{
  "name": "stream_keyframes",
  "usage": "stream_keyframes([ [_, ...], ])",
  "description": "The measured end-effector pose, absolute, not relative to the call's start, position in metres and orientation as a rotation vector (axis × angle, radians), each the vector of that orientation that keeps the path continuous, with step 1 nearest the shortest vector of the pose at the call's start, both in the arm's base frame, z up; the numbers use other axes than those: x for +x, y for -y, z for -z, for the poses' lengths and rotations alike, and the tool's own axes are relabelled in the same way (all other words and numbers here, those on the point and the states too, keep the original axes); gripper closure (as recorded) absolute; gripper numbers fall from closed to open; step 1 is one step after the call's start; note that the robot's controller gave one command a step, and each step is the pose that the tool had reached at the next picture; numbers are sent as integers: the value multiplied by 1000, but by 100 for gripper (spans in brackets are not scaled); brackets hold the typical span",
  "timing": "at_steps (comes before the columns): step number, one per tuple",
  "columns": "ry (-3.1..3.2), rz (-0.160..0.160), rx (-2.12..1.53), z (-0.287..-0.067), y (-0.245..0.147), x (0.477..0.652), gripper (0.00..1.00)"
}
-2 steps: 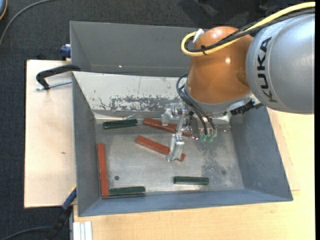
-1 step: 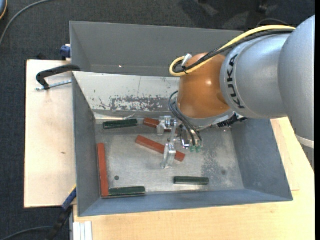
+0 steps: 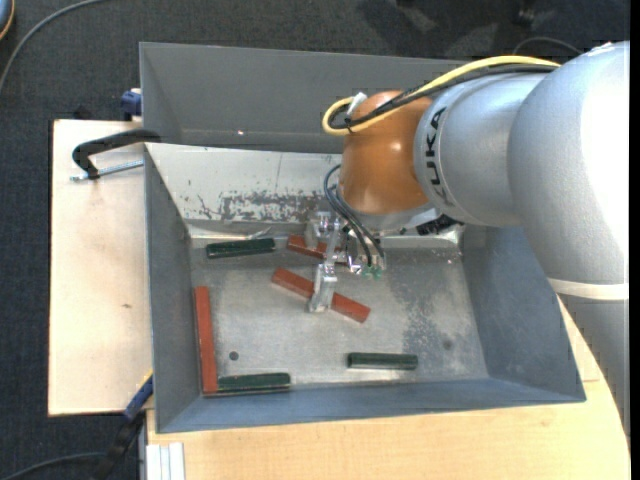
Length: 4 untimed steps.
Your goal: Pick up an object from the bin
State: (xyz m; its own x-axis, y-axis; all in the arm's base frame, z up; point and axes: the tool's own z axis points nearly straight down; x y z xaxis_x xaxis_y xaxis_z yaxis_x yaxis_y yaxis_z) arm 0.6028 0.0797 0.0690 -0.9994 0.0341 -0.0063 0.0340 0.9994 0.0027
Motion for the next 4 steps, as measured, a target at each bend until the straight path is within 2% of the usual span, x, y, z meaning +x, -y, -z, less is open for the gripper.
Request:
stream_keyframes([
  [1, -3104, -11, 57, -81, -80, 610, 100],
  [2, -3115, 0, -334, -113, -50, 595, 100],
  [3, -3117, -2, -334, -111, -51, 594, 0],
  [4, -3035, -1, -786, -72, -29, 598, 0],
])
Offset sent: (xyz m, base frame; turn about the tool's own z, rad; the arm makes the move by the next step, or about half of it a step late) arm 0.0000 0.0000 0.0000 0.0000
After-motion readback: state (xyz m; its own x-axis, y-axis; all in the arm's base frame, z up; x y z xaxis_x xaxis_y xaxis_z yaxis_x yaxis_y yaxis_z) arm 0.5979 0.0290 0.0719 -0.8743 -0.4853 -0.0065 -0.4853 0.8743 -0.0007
